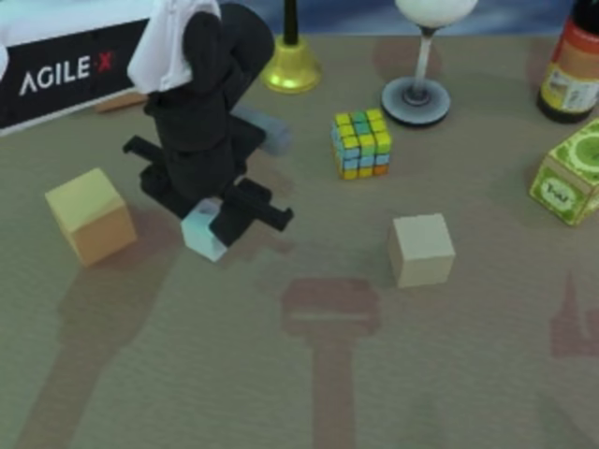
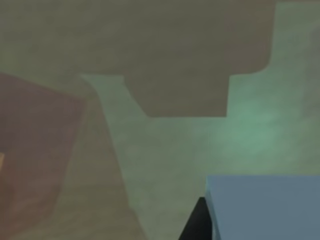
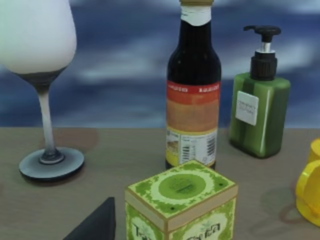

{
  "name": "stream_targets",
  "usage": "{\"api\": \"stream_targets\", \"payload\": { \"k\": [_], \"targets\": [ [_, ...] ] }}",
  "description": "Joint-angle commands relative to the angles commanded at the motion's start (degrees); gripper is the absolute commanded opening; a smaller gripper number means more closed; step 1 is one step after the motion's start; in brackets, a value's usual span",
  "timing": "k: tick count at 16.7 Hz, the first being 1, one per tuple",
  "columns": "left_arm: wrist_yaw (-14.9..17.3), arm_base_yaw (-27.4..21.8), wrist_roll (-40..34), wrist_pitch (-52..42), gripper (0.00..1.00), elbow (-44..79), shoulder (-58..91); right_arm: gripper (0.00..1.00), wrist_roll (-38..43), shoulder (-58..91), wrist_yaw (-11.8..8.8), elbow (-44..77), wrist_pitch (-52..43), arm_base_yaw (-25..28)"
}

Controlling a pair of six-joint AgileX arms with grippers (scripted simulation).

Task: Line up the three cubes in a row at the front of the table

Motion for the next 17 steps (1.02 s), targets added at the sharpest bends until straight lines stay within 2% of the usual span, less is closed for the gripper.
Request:
{"api": "stream_targets", "payload": {
  "k": [5, 8, 11, 17],
  "targets": [
    [-0.1, -0.8, -0.7, -0.1, 0.0, 0.4, 0.5, 1.0, 0.0, 0.0, 0.0, 0.0, 0.0, 0.0],
    [-0.3, -4.0, -6.2, -1.7, 0.0, 3.5, 2.4, 1.0, 0.0, 0.0, 0.0, 0.0, 0.0, 0.0],
    [-0.6, -9.2, -16.8, -4.3, 0.0, 8.2, 5.1, 1.0, 0.0, 0.0, 0.0, 0.0, 0.0, 0.0],
    [-1.4, -22.1, -46.8, -10.5, 0.0, 18.6, 11.0, 1.0, 0.0, 0.0, 0.0, 0.0, 0.0, 0.0]
  ]
}}
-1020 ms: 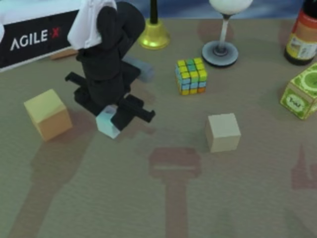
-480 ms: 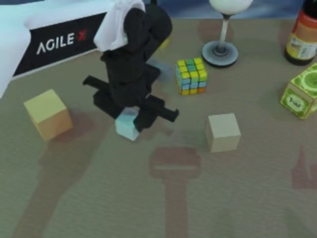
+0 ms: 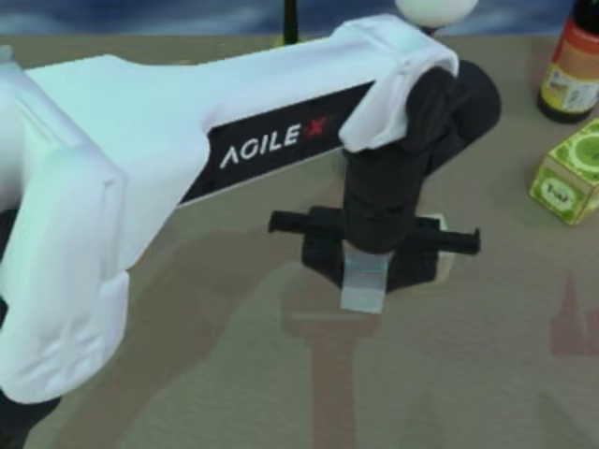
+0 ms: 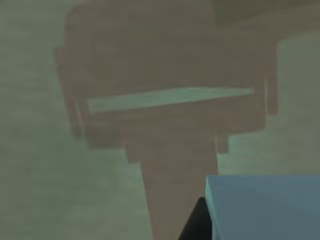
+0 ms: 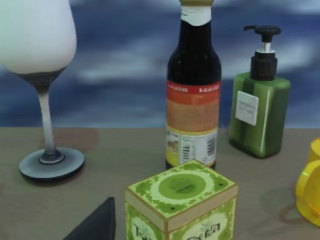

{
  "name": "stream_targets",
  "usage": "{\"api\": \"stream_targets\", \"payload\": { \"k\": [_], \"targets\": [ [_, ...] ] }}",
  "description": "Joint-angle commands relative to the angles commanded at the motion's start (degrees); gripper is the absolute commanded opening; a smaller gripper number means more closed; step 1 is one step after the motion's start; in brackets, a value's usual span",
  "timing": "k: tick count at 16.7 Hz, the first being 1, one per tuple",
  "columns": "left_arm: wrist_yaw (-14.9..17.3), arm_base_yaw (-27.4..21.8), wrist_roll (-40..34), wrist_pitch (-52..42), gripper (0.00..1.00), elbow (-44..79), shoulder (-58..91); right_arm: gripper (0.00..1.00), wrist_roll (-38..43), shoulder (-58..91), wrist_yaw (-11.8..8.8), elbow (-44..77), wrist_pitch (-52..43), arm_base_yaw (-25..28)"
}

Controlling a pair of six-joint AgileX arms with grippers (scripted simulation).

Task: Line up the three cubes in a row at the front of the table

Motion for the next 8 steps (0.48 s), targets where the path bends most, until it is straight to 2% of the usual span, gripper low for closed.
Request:
{"api": "stream_targets", "payload": {
  "k": [4, 8],
  "targets": [
    [-0.5, -6.9, -14.1, -2.6, 0.0, 5.3, 2.1, 1.0, 0.0, 0.0, 0.0, 0.0, 0.0, 0.0],
    [-0.8, -9.4, -18.6, -3.3, 0.0, 7.1, 2.3, 1.0, 0.0, 0.0, 0.0, 0.0, 0.0, 0.0]
  ]
}}
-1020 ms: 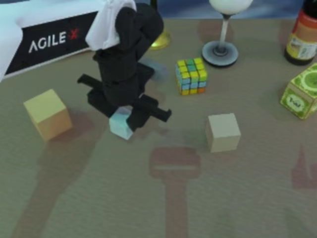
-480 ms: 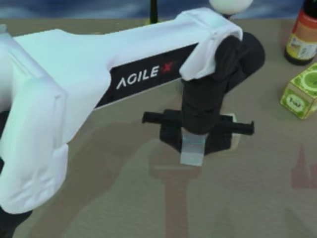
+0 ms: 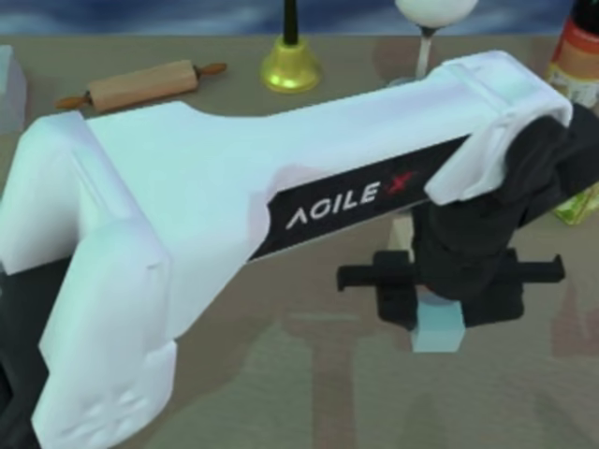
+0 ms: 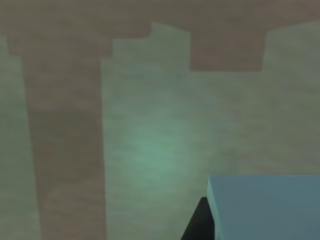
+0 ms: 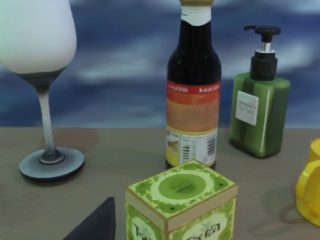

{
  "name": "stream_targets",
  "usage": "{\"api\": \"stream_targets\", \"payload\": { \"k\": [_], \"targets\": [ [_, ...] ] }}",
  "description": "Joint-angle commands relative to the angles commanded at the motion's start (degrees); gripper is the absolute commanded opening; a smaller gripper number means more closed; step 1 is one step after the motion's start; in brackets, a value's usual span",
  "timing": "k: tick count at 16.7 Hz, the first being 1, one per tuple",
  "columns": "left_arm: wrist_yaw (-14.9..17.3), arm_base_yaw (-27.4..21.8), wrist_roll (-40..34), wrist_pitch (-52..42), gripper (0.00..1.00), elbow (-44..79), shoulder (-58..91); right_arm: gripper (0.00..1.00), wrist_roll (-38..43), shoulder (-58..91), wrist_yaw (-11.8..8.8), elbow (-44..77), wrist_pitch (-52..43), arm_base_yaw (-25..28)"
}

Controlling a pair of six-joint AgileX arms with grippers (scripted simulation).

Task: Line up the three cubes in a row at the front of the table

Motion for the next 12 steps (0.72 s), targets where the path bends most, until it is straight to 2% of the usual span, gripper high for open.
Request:
{"api": "stream_targets", "payload": {
  "k": [5, 12],
  "targets": [
    [0.0, 0.2, 0.2, 1.1, 0.0, -1.1, -0.1, 1.0, 0.0, 0.0, 0.0, 0.0, 0.0, 0.0],
    [0.0, 0.2, 0.2, 14.0, 0.0, -12.0, 1.8, 1.0, 0.0, 0.0, 0.0, 0.0, 0.0, 0.0]
  ]
}}
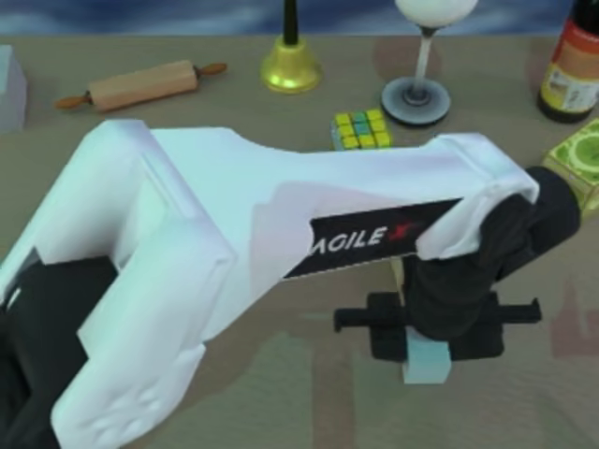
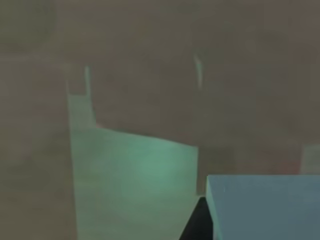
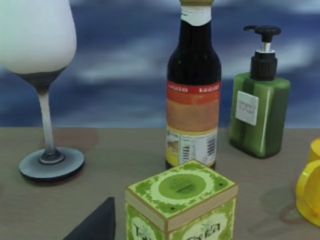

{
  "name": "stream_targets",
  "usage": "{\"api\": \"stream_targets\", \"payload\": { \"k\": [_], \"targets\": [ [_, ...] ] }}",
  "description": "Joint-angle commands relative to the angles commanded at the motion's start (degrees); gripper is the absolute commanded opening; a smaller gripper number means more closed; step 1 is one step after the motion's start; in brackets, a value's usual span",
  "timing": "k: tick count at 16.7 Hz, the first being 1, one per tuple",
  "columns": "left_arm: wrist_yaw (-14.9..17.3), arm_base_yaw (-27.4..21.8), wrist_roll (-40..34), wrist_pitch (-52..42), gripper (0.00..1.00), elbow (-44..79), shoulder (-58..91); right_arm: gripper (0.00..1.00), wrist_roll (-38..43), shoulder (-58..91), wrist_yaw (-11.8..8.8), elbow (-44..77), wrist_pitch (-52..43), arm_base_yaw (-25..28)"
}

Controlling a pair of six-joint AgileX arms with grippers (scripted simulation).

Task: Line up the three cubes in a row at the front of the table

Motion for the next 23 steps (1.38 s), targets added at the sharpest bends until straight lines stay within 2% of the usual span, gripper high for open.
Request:
{"api": "stream_targets", "payload": {
  "k": [4, 17, 23],
  "targets": [
    [0.0, 0.0, 0.0, 0.6, 0.0, -0.6, 0.2, 1.0, 0.0, 0.0, 0.0, 0.0, 0.0, 0.0],
    [0.0, 0.0, 0.0, 0.6, 0.98, -0.6, 0.2, 1.0, 0.0, 0.0, 0.0, 0.0, 0.0, 0.0],
    [0.0, 0.0, 0.0, 0.6, 1.0, -0.6, 0.2, 1.0, 0.0, 0.0, 0.0, 0.0, 0.0, 0.0]
  ]
}}
